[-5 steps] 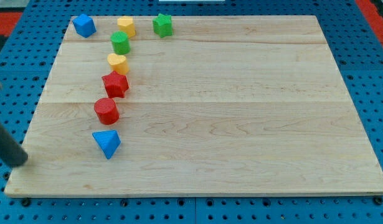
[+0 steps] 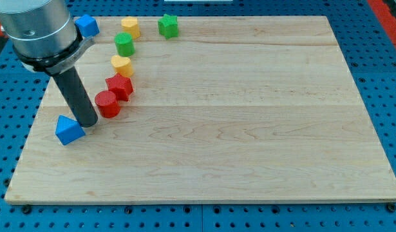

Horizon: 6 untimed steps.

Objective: Move blue triangle towards center left

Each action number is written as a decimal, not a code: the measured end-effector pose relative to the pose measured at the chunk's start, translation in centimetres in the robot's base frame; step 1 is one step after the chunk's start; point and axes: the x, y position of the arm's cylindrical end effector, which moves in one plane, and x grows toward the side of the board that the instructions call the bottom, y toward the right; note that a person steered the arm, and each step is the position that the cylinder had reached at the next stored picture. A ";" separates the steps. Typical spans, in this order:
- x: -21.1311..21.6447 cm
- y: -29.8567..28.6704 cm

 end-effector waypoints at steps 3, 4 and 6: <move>1.9 -4.0; 3.0 -4.0; 0.8 -5.3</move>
